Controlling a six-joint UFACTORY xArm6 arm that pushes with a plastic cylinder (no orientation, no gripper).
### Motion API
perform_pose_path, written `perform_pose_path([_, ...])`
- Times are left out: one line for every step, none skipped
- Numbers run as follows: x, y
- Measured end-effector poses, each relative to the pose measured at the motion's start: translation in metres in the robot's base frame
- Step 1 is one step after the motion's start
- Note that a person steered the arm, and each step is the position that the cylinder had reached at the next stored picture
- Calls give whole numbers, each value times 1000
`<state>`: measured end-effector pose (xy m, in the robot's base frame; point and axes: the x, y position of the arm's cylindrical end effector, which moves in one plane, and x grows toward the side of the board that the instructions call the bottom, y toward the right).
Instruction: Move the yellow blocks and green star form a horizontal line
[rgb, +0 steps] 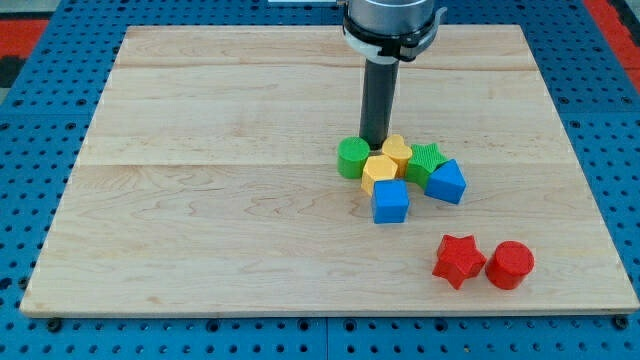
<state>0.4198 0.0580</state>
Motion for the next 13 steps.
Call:
perform_pose_path([-4, -6])
perform_pose_path([-51, 38])
perform_pose_path([-35, 43])
perform_pose_path([33, 115])
perform_pose_path([90, 127])
perform_pose_path([94, 173])
perform_pose_path([100, 182])
perform_pose_path([50, 158])
perform_pose_path([37, 118])
perform_pose_path([-6, 109])
perform_pose_path([-26, 55])
perform_pose_path([-11, 14])
perform_pose_path([8, 16])
